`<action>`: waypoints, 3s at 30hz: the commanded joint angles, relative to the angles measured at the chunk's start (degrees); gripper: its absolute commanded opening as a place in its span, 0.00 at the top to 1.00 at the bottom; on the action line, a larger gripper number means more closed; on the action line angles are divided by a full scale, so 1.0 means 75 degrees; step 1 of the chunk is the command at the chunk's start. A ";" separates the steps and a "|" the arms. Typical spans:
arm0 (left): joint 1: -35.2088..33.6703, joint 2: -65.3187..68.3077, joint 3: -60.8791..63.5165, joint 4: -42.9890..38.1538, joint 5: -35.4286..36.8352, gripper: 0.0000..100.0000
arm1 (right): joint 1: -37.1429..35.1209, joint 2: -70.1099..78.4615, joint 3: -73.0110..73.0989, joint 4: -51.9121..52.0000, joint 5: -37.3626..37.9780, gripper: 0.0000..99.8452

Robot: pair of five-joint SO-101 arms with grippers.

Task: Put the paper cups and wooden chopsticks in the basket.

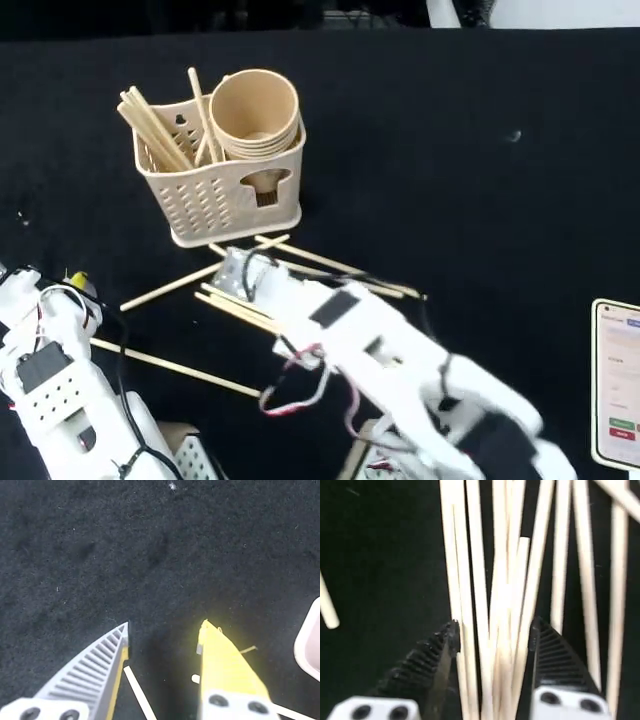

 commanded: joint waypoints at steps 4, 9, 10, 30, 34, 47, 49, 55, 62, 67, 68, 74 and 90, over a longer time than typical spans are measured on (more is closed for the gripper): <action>-0.0064 -0.0047 -0.0076 -0.0117 0.0059 0.77 | -0.0188 0.1366 -0.1119 0.0246 0.0082 0.85; -0.0064 -0.0047 -0.0076 -0.0117 0.0059 0.77 | -0.0176 0.0697 -0.1143 0.0680 0.0047 0.97; -0.0064 -0.0047 -0.0076 -0.0117 0.0059 0.77 | -0.0176 0.0440 -0.1190 0.0914 0.0047 0.99; -0.0064 -0.0047 -0.0076 -0.0105 0.0059 0.77 | -0.0188 -0.1741 0.0674 0.0469 0.0082 0.94; -0.0053 -0.0047 -0.0076 -0.0117 0.0059 0.77 | -0.0176 -0.1483 0.0697 0.0481 0.0082 0.90; -0.0053 -0.0047 -0.0076 -0.0117 0.0047 0.77 | -0.0176 -0.2913 -0.0393 0.1606 0.0035 0.99; -0.0053 -0.0047 -0.0076 -0.0117 0.0047 0.77 | -0.0176 -0.3487 -0.1049 0.2379 0.0023 0.99; -0.0053 -0.0047 -0.0076 -0.0117 0.0047 0.77 | -0.0188 -0.4941 -0.1999 0.2942 -0.0352 0.99; -0.0053 -0.0035 -0.0064 -0.0117 0.0047 0.77 | -0.0188 -0.5222 -0.1975 0.1536 -0.0668 0.99; -0.0053 -0.0035 -0.0064 -0.0117 0.0047 0.77 | -0.0188 -0.5210 -0.2022 0.0399 -0.0668 0.99; -0.0053 -0.0035 -0.0064 -0.0117 0.0047 0.77 | -0.0188 -0.5210 -0.2022 0.0234 -0.0668 0.99; -0.0064 -0.0035 -0.0064 -0.0117 0.0047 0.77 | -0.0223 -0.5269 -0.2034 0.0035 -0.1078 0.99; -0.0064 -0.0035 -0.0064 -0.0117 0.0047 0.77 | -0.0223 -0.5234 -0.0358 0.1032 -0.1067 0.99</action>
